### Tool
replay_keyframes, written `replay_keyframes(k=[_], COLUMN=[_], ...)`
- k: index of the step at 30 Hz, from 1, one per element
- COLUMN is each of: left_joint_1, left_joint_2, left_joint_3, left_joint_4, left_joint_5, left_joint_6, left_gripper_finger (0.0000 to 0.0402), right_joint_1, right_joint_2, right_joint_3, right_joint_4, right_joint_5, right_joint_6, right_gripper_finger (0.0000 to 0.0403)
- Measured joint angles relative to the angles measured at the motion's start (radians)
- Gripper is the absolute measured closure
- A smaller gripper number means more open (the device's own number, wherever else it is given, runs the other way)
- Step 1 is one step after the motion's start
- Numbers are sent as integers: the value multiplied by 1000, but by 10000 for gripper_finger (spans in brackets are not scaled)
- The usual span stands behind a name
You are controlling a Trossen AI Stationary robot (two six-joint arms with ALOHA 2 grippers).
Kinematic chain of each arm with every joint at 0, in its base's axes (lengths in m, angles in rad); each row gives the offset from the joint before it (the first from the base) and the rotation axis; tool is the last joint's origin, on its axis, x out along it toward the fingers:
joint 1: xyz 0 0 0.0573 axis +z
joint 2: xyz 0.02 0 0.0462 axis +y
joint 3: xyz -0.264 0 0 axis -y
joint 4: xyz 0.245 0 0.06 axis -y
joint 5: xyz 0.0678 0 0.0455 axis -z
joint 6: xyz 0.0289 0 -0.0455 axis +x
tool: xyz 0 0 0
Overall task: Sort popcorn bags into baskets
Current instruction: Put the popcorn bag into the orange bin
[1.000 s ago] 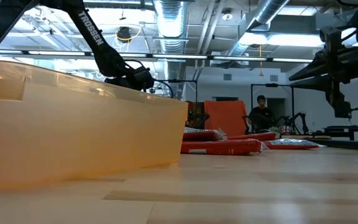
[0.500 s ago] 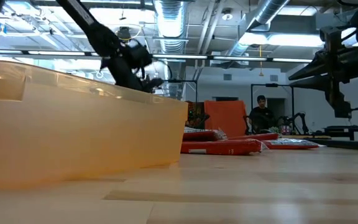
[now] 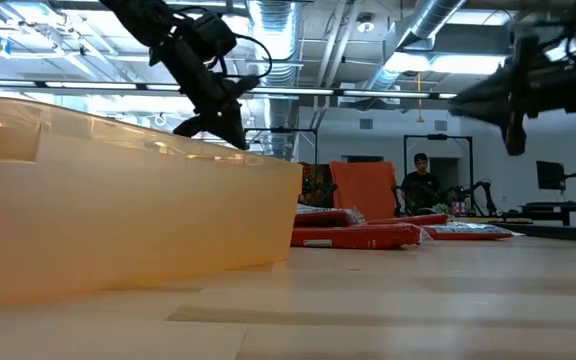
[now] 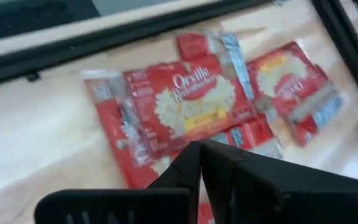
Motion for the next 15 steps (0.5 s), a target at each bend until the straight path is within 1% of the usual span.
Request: replay_keyframes(k=[2,5,8,10,12,15], left_joint_1=[-7,-8,-7,-10,-15,-20], left_joint_2=[18,65,114,143,168,199], left_joint_3=[0,0,0,0,12,68], left_joint_4=[38,99,199,274,298,283], left_joint_5=[-15,29,86,114,119,88], left_joint_6=[34,87,136,185,260,400], left_gripper_finger=[395,366,316,275,234,180], right_joint_1=[0,-1,-1,-1,-1,-2], right_joint_2=[60,140,226,284,337,407], right_joint_3=[0,0,2,2,2,2], right_joint_4=[-11,-14,-4,18,62,139], right_joint_5=[0,1,16,21,24,28], right_joint_6=[0,0,4,-7,-12,-40], right_gripper_finger=[294,269,234,212,195,185])
